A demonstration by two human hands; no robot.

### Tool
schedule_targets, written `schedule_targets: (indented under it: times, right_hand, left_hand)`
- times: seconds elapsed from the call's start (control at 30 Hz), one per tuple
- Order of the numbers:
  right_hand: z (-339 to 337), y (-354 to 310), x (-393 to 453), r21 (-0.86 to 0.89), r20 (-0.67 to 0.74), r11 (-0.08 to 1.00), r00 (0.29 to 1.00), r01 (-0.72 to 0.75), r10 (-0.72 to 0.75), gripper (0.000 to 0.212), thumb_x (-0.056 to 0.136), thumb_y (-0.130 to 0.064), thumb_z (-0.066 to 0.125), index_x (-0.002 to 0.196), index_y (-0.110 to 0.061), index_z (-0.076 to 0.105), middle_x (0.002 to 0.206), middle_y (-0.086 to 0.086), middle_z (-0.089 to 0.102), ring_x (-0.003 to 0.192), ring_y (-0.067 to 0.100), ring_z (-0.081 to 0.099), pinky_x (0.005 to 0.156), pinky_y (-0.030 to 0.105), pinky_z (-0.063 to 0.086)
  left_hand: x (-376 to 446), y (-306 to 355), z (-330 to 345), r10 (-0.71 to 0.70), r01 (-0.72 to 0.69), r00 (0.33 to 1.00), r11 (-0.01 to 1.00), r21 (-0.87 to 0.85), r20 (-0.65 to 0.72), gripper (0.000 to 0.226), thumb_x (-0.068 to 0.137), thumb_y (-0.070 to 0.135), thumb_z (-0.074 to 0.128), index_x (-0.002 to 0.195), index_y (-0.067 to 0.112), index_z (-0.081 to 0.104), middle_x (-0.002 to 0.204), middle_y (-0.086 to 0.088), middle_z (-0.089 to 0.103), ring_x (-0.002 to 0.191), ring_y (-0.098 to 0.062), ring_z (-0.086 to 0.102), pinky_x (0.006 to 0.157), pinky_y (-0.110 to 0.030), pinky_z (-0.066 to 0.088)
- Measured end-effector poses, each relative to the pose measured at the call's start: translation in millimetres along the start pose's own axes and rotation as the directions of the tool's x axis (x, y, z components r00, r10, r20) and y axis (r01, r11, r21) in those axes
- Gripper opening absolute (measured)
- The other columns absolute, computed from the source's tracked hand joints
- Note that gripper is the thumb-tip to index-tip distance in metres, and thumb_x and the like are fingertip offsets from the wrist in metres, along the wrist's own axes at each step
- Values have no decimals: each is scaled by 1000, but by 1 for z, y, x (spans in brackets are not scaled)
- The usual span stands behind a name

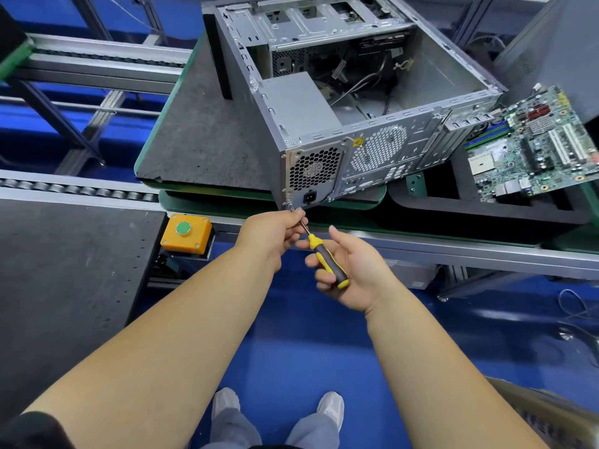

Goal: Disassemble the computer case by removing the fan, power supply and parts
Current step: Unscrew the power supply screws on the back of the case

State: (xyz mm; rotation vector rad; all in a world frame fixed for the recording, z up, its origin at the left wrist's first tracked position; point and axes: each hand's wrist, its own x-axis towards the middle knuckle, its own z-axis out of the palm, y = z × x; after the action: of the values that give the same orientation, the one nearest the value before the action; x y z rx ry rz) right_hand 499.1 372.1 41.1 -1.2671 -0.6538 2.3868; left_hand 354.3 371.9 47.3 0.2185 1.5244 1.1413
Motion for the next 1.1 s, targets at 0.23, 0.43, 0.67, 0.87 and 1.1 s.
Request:
schedule_targets:
  times: [0.23, 0.43, 0.67, 0.87, 1.1]
  right_hand:
    - [9, 12, 4, 181, 57, 983, 998, -34, 24, 39, 106, -32, 34, 103, -6, 62, 53, 0, 40, 33, 10, 24, 39, 22, 23]
    - [23, 5, 1, -406, -277, 914, 950, 21, -145, 33, 102, -30, 37, 96, -13, 66, 47, -2, 47, 32, 11, 30, 50, 27, 32]
    - [24, 14, -7, -971, -155, 238, 772, -5, -617, 21, 101, -40, 40, 93, -26, 54, 76, -3, 60, 71, 23, 53, 54, 32, 35]
    - [27, 17, -3, -973, -26, -129, 653, -189, -757, 19, 103, -38, 40, 101, -24, 51, 79, -6, 49, 68, 22, 46, 46, 27, 18]
    - [22, 11, -1, -933, -172, 354, 792, 59, -586, 19, 97, -42, 53, 96, -24, 58, 76, -8, 62, 69, 17, 53, 57, 32, 39]
  left_hand:
    - [-1, -1, -3, -57, 56, 998, 996, -63, -7, 14, 95, 17, 61, 84, 10, 66, 78, -1, 67, 70, -9, 61, 65, -19, 49]
    - [4, 2, -8, -63, 64, 998, 990, -126, 10, 13, 95, 23, 61, 90, 13, 68, 75, 3, 73, 73, -5, 68, 61, -15, 54]
    - [7, 1, -11, -60, 66, 997, 987, -148, 42, 13, 94, 22, 63, 90, 12, 69, 75, 2, 75, 66, -3, 71, 53, -15, 53]
    - [5, 2, -9, -76, 82, 996, 984, -158, 40, 12, 94, 21, 63, 91, 12, 69, 76, 2, 76, 67, -3, 71, 53, -15, 53]
    - [4, 2, -6, -66, 66, 998, 984, -164, 10, 14, 95, 20, 61, 86, 12, 68, 69, 5, 73, 66, -3, 69, 53, -13, 51]
